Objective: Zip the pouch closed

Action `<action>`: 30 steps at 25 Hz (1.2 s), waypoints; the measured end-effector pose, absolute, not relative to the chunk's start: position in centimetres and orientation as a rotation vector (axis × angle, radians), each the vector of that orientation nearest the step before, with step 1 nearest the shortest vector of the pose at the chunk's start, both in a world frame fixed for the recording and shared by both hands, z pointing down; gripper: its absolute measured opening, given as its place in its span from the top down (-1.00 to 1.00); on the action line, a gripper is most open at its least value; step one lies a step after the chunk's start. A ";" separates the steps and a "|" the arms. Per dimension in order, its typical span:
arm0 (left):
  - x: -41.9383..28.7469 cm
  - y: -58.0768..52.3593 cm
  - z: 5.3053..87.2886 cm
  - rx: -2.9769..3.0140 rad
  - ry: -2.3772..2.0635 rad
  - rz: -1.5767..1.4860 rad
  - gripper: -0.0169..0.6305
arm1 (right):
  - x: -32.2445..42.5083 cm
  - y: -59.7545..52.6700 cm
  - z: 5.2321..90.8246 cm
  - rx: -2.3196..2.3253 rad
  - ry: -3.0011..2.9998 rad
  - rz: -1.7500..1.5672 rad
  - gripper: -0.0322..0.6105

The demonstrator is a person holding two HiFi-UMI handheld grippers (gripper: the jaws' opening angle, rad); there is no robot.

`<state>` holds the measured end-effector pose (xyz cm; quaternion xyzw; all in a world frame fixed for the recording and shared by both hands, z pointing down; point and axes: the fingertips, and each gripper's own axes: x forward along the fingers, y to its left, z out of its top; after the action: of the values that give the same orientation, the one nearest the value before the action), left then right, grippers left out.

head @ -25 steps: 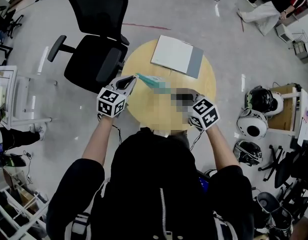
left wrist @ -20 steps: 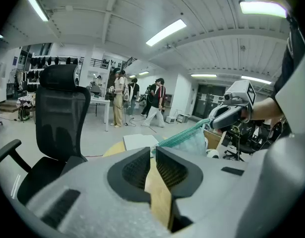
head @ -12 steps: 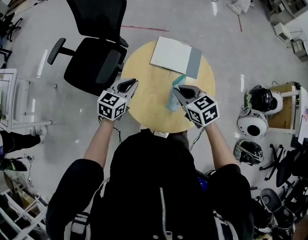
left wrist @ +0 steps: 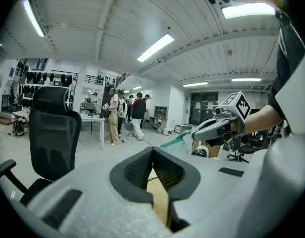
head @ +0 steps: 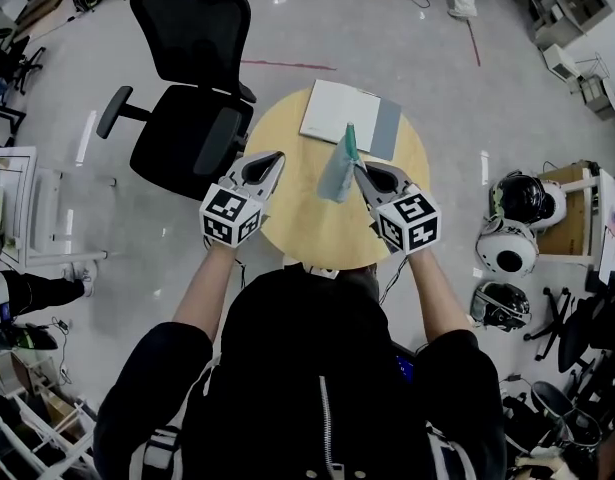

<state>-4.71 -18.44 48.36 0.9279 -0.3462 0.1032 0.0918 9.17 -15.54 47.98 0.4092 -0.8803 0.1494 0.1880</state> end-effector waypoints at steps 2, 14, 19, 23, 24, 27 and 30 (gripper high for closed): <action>-4.5 -18.6 47.7 2.769 -1.030 0.295 0.95 | 9.3 -15.6 47.5 1.173 -2.480 0.398 0.86; -2.9 -18.5 47.1 2.797 -1.005 0.286 0.95 | 10.8 -15.2 46.6 1.241 -2.491 0.347 0.87; -3.1 -18.6 47.0 2.795 -1.012 0.290 0.95 | 10.9 -15.2 46.5 1.251 -2.492 0.340 0.87; -3.4 -18.8 47.1 2.794 -1.012 0.291 0.95 | 10.7 -15.4 46.5 1.250 -2.489 0.334 0.87; -3.4 -18.8 47.1 2.793 -1.011 0.292 0.95 | 10.6 -15.4 46.5 1.250 -2.489 0.333 0.87; -3.5 -18.8 47.3 2.791 -1.008 0.292 0.95 | 10.5 -15.4 46.5 1.249 -2.490 0.331 0.87; -3.5 -18.8 47.4 2.787 -1.007 0.291 0.95 | 10.4 -15.4 46.3 1.247 -2.493 0.324 0.87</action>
<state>-3.53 -18.82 47.39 0.9328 -0.3371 0.0973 0.0820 10.41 -15.41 46.35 0.4382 -0.8759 0.1139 0.1666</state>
